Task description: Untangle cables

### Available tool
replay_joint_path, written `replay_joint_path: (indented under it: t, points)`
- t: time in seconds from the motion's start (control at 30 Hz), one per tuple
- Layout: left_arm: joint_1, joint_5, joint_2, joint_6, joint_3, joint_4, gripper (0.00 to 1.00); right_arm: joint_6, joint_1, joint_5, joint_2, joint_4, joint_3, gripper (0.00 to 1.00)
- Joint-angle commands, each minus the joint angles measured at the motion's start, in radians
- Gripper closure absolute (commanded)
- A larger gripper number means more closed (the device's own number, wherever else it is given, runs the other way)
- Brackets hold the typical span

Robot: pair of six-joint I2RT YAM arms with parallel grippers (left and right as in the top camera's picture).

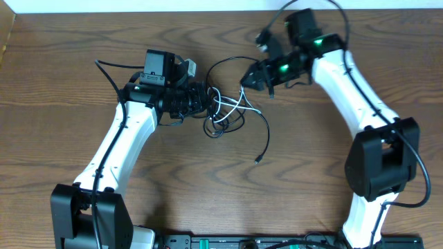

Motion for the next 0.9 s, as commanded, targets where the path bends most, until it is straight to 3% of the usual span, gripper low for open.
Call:
replay_joint_path:
  t: [0.0,0.2,0.4,0.87]
  points:
    - [0.002,-0.018,-0.006,-0.004,-0.007,0.003,0.92,0.093,0.051,0.153,0.001,0.0,0.002,0.3]
    - [0.002,-0.019,-0.006,-0.011,-0.007,0.003,0.93,0.182,0.106,0.271,0.001,-0.012,-0.002,0.33]
    - [0.002,-0.019,-0.006,-0.011,-0.007,0.004,0.93,0.257,0.121,0.288,0.001,0.051,-0.053,0.43]
    - [0.002,-0.037,-0.006,-0.037,-0.007,0.014,0.93,0.29,0.135,0.287,0.03,0.09,-0.078,0.54]
